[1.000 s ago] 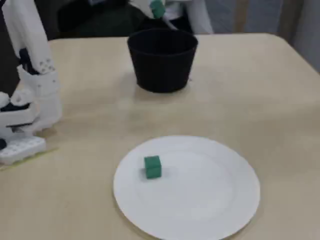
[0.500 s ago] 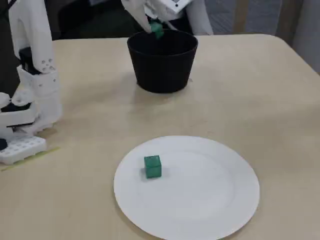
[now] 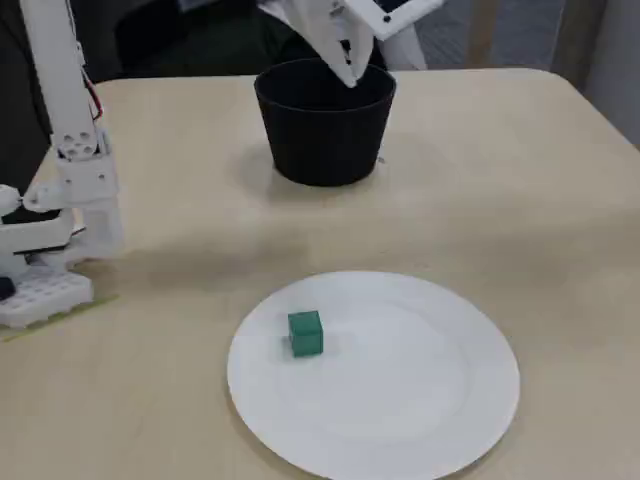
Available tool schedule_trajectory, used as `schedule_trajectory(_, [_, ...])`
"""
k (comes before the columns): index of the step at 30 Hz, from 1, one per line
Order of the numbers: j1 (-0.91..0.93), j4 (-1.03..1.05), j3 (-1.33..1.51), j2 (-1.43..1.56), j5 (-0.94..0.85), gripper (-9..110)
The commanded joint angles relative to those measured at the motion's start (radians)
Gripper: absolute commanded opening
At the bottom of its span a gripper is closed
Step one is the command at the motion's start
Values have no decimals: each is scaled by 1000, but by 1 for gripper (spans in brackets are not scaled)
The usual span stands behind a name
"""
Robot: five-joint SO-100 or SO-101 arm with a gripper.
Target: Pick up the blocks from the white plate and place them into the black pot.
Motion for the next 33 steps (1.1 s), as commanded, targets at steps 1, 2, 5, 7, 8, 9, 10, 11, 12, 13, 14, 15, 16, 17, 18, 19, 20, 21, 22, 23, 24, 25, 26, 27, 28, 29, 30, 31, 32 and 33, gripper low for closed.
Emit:
schedule_trajectory(1, [333, 12, 66, 104, -107, -2])
schedule_trajectory(2, [407, -2, 107, 127, -132, -2])
schedule_trajectory(5, [566, -106, 337, 249, -172, -2])
schedule_trajectory(7, [617, -235, 558, 388, -175, -2])
schedule_trajectory(8, [627, -287, 657, 451, -172, -2])
schedule_trajectory(9, [630, -324, 736, 497, -172, -2])
schedule_trajectory(10, [627, -347, 798, 522, -172, -2])
schedule_trajectory(11, [617, -362, 848, 529, -172, -2])
schedule_trajectory(12, [600, -377, 890, 529, -172, -2])
schedule_trajectory(13, [581, -397, 927, 529, -172, -2])
schedule_trajectory(14, [565, -417, 956, 528, -169, -2])
schedule_trajectory(15, [554, -430, 968, 522, -167, -2])
schedule_trajectory(16, [549, -434, 968, 509, -172, -2])
schedule_trajectory(17, [548, -434, 959, 492, -175, -2])
schedule_trajectory(18, [548, -434, 951, 477, -178, -2])
schedule_trajectory(19, [548, -436, 945, 460, -179, -2])
schedule_trajectory(20, [548, -436, 937, 440, -186, -2])
schedule_trajectory(21, [548, -433, 922, 419, -195, -2])
schedule_trajectory(22, [548, -423, 904, 391, -204, -2])
schedule_trajectory(23, [548, -413, 881, 362, -219, -2])
schedule_trajectory(24, [548, -399, 853, 333, -232, -2])
schedule_trajectory(25, [554, -388, 830, 305, -239, -2])
schedule_trajectory(26, [560, -380, 808, 284, -247, -2])
schedule_trajectory(27, [568, -373, 788, 262, -252, -2])
schedule_trajectory(28, [577, -367, 772, 242, -252, -2])
schedule_trajectory(29, [588, -359, 753, 224, -255, -2])
schedule_trajectory(30, [597, -353, 732, 202, -261, -2])
schedule_trajectory(31, [604, -347, 710, 181, -272, -2])
schedule_trajectory(32, [612, -334, 684, 156, -284, -2])
schedule_trajectory(33, [618, -321, 653, 127, -298, -2])
